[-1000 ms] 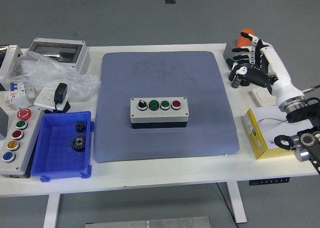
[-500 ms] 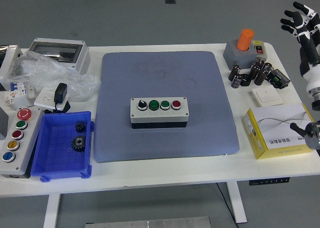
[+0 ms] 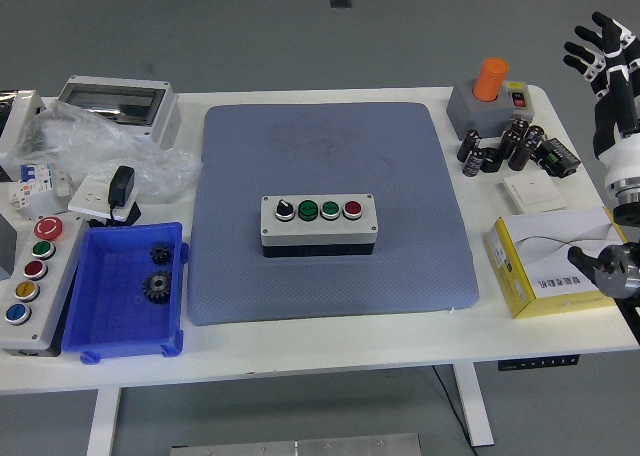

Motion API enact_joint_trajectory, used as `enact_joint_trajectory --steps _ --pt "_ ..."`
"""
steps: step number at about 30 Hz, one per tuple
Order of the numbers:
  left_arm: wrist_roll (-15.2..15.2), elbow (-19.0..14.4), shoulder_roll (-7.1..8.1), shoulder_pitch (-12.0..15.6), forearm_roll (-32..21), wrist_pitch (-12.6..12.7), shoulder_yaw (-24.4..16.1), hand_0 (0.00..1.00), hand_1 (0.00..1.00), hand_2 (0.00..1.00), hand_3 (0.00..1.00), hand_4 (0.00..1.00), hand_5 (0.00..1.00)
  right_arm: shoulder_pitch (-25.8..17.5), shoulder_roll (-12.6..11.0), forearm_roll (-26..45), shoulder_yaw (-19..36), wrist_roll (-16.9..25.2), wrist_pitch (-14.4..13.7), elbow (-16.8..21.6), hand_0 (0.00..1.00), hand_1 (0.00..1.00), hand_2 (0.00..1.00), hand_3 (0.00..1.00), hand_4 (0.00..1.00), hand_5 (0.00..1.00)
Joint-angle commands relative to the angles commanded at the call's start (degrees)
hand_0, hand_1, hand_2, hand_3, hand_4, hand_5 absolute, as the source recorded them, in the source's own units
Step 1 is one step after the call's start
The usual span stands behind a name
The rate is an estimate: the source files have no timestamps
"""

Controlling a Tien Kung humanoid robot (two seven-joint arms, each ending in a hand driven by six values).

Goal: Pick up the button,place it on the desk,press the button,press the button

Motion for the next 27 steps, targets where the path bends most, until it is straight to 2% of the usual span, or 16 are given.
enact_joint_trajectory --steps 6,8,15,19,22,27 --pt "0.35 0.03 -0.89 0.53 -0.15 -0.13 -0.39 0.66 0.693 0.664 0.671 0.854 0.516 -0.39 1.85 0.56 -2.78 0.48 0.11 -0.71 0.747 0.697 0.73 0.743 0.993 0.695" --pt "0.42 0.03 -1.1 0.62 -0.11 -0.16 -0.62 0.661 0.693 0.664 0.674 0.856 0.515 -0.41 1.9 -0.73 -3.05 -0.49 0.21 -0.57 0.752 0.7 0.731 0.739 0.984 0.689" --pt "0.61 0.25 -1.81 1.25 -1.53 -0.09 0.11 0.661 0.693 0.664 0.674 0.856 0.514 0.66 -0.94 -11.26 -3.29 -8.26 -0.99 2.42 0.76 0.699 0.732 0.734 0.979 0.691" --pt "0.65 0.28 -2.29 1.43 -1.88 -0.06 0.14 0.661 0.693 0.666 0.676 0.858 0.513 0.14 -0.67 -16.23 -2.29 -10.45 -1.0 2.88 0.771 0.71 0.742 0.747 0.973 0.688" --pt "0.69 0.25 -2.73 1.37 -1.59 -0.07 -0.25 0.661 0.693 0.666 0.676 0.858 0.513 -0.26 -0.83 -21.87 -1.15 -14.26 -1.36 4.28 0.771 0.71 0.742 0.747 0.973 0.688" --pt "0.68 0.21 -2.89 1.3 -1.16 -0.05 -0.73 0.661 0.693 0.668 0.677 0.858 0.513 -0.9 -2.73 -30.29 1.11 -20.29 -0.18 5.2 0.781 0.719 0.754 0.751 0.971 0.689"
